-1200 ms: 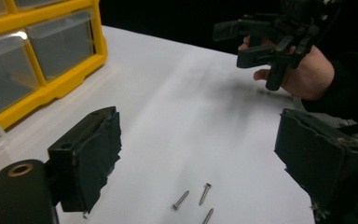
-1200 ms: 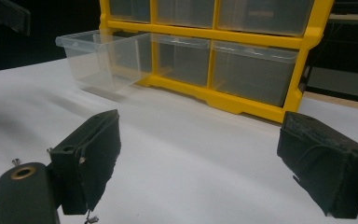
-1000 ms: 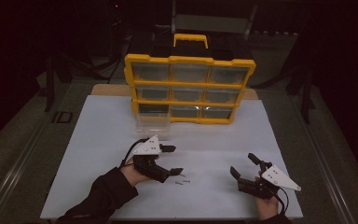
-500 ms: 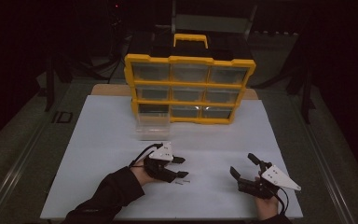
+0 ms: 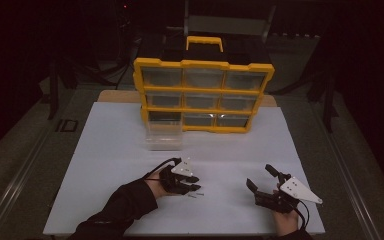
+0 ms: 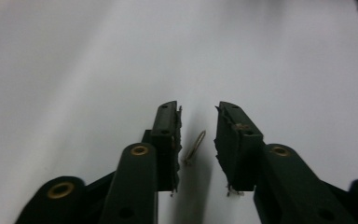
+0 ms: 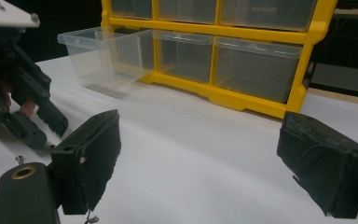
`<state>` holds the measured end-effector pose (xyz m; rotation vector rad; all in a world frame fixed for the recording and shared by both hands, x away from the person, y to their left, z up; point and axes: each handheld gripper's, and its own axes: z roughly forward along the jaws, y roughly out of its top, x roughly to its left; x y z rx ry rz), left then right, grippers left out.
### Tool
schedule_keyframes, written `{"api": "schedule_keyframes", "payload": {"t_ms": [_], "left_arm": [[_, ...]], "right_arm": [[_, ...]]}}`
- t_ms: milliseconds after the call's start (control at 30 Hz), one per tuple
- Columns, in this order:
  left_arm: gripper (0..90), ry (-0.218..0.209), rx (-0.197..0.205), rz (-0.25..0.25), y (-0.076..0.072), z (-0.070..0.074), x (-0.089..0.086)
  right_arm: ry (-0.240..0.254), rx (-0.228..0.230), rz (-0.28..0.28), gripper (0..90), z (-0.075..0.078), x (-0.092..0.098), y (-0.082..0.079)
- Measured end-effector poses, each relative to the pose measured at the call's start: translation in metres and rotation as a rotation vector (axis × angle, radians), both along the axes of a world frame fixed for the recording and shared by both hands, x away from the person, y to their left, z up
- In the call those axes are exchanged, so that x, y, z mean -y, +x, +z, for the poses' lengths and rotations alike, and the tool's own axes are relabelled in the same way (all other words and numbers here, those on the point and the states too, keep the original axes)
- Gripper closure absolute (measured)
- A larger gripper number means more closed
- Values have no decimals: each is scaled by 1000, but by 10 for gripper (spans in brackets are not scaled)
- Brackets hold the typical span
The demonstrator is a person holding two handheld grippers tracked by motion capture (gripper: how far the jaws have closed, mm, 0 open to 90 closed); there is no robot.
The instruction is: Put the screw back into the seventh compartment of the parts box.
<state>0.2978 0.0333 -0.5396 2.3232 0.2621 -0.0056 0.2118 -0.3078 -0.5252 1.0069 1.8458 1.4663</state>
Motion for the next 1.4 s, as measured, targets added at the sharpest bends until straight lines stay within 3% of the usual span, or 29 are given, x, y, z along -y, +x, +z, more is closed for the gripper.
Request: {"api": "schedule_keyframes", "payload": {"t_ms": [100,133,433,533,600,700,933,1400], "left_arm": [[717,23,-9,-4,0,-3,2],[727,54,1,-14,0,-5,4],[806,64,2,-11,0,-5,6],[851,89,-41,11,0,-2,9],[858,98,-45,15,1,-1,10],[864,98,-24,20,-2,-1,10],[865,75,-13,70,-2,5,7],[865,-54,43,172,3,55,-15]], "right_arm": [[-1,-2,-1,136,0,0,0],[-4,-2,-2,136,0,0,0],[-7,-4,-2,137,-1,0,1],[-9,-5,-2,137,-1,0,1],[-10,-6,-2,136,-1,0,1],[-10,-6,-2,137,-1,0,1],[-10,-6,-5,137,-1,0,1],[-7,-5,-4,137,0,0,1]]}}
